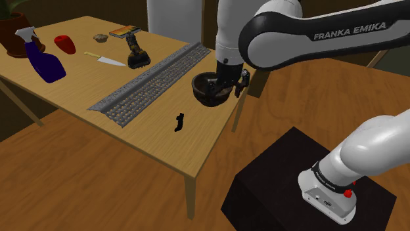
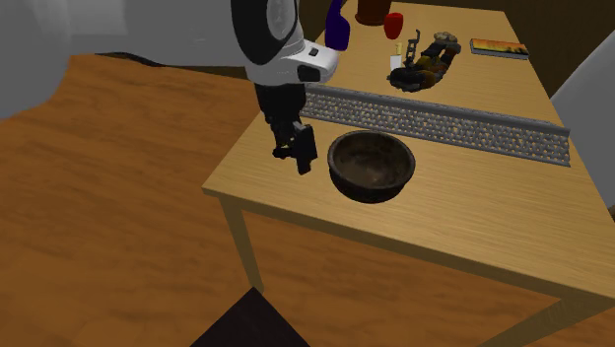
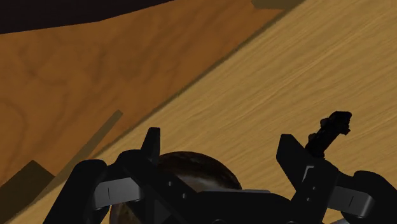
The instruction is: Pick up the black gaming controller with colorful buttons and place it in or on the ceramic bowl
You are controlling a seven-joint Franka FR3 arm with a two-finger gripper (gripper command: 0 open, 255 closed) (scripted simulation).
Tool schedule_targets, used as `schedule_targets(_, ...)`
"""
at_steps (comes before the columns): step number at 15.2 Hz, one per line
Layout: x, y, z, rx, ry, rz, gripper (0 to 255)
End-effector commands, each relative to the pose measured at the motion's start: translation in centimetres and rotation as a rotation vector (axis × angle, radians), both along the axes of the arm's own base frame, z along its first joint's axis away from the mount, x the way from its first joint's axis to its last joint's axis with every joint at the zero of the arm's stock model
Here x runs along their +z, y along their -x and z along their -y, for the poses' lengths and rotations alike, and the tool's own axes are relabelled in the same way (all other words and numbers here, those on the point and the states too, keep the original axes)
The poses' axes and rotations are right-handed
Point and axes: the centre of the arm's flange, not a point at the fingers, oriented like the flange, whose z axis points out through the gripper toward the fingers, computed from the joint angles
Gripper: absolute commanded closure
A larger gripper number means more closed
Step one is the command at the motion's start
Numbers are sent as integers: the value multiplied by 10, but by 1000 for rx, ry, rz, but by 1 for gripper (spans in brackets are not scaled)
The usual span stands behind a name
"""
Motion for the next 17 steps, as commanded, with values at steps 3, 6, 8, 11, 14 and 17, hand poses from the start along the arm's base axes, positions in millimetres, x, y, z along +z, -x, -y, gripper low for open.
schedule_targets(3,-23,-26,-45,-91,23,-1,0)
schedule_targets(6,-40,-50,-77,-155,43,-2,0)
schedule_targets(8,-51,-66,-98,-198,56,-2,0)
schedule_targets(11,-68,-93,-127,-263,75,-4,0)
schedule_targets(14,-86,-121,-153,-327,94,-5,0)
schedule_targets(17,-98,-124,-154,-333,96,-5,0)
